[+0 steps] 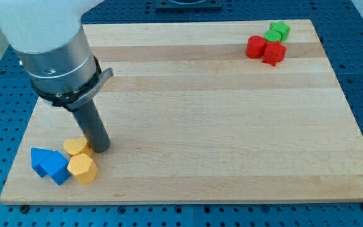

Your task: Point your arm towards the center right

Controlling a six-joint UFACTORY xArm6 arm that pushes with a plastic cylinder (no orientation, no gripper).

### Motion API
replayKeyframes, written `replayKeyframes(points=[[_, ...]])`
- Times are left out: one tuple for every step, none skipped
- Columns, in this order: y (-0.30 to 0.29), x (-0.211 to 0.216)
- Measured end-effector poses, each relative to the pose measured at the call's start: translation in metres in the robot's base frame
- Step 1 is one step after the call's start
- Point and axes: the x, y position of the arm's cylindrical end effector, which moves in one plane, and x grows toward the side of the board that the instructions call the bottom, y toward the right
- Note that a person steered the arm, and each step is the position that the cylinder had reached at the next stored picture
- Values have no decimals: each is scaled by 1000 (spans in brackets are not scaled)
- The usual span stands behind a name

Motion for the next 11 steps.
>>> replayKeyframes(points=[[-10,0],[-13,0],[32,-17],[93,-52],[146,-85],[196,-117],[235,-140],[274,-158],[315,-133],[380,-128],[440,-133]])
